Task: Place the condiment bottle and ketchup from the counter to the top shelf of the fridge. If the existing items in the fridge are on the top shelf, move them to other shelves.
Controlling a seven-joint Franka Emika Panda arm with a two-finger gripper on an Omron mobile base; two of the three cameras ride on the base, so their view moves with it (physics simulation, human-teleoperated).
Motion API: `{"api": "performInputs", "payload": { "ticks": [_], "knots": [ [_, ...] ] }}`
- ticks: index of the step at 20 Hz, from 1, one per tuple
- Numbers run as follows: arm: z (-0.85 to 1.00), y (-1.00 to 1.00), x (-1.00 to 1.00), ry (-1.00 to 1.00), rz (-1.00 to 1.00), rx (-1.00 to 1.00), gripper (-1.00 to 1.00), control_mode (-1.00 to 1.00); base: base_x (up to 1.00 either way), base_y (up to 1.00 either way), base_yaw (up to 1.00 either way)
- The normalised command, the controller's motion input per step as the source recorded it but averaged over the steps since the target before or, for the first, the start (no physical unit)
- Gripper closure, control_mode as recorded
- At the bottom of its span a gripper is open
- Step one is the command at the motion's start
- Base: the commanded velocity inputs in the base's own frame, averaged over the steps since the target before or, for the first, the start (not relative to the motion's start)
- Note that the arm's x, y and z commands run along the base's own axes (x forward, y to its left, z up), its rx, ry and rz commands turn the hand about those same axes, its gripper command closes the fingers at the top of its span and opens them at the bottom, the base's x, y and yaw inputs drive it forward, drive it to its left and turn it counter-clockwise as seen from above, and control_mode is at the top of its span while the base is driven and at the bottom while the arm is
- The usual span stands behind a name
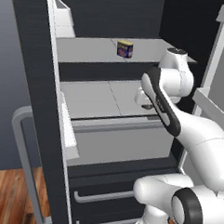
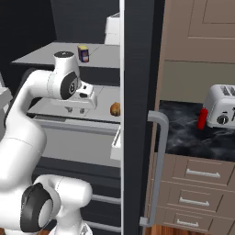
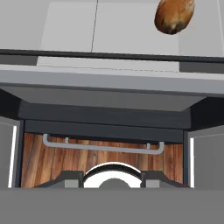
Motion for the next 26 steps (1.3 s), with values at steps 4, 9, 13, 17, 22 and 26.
{"api": "performInputs", "payload": {
  "ticks": [4, 9, 13, 17, 22, 26],
  "knots": [
    [0.00, 0.00, -0.01, 0.00, 0.00, 0.00, -1.00, -1.00, 0.00, 0.00, 0.00],
    [0.06, 0.00, -0.01, -0.02, 0.00, 0.00, -1.00, -1.00, 0.00, 0.00, 0.00],
    [0.65, 0.22, -0.03, -0.22, -0.09, 0.01, -1.00, -1.00, 0.00, 0.00, 0.00],
    [0.97, 0.21, 0.00, -0.21, -0.11, 0.01, -1.00, -1.00, 0.00, 0.00, 0.00],
    [0.89, 0.00, 0.01, -0.08, -0.04, 0.06, -1.00, -1.00, 0.00, 0.00, 0.00],
    [0.52, 0.00, 0.39, -0.09, 0.00, 0.02, -1.00, -1.00, 0.00, 0.00, 0.00]
  ]
}}
